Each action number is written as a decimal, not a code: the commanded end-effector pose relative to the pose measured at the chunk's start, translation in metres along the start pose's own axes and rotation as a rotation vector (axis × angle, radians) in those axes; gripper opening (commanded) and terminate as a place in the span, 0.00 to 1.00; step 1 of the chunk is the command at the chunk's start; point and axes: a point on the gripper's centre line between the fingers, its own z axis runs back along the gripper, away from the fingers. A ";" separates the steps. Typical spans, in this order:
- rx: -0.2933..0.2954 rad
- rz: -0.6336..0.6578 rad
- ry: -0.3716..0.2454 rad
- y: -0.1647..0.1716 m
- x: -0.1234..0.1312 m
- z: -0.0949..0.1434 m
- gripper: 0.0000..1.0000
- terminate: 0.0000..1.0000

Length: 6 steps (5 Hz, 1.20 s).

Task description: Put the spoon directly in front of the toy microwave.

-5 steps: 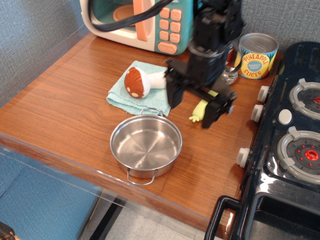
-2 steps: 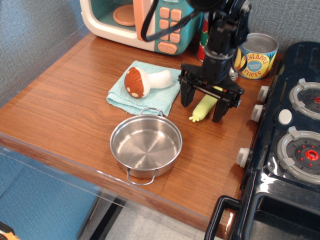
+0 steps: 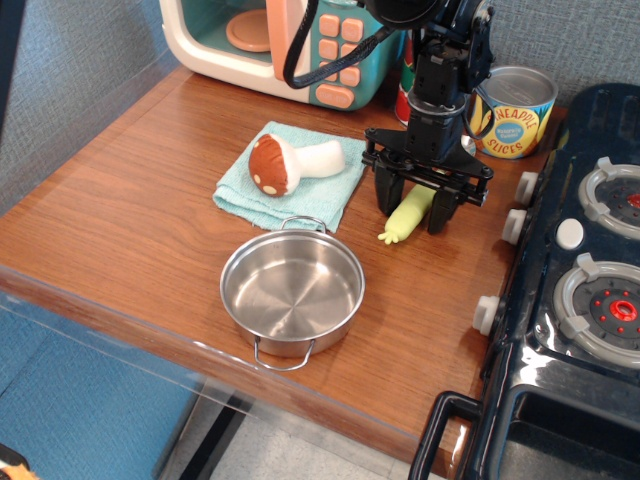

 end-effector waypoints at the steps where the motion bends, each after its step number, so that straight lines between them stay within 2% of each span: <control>1: -0.047 0.012 -0.125 0.019 -0.002 0.057 0.00 0.00; 2: -0.040 0.006 -0.254 0.050 -0.007 0.091 0.00 0.00; 3: -0.014 -0.015 -0.322 0.084 -0.031 0.099 0.00 0.00; 4: 0.060 0.000 -0.255 0.128 -0.063 0.089 0.00 0.00; 5: 0.056 0.019 -0.215 0.175 -0.079 0.073 0.00 0.00; 6: 0.069 0.021 -0.198 0.209 -0.076 0.065 0.00 0.00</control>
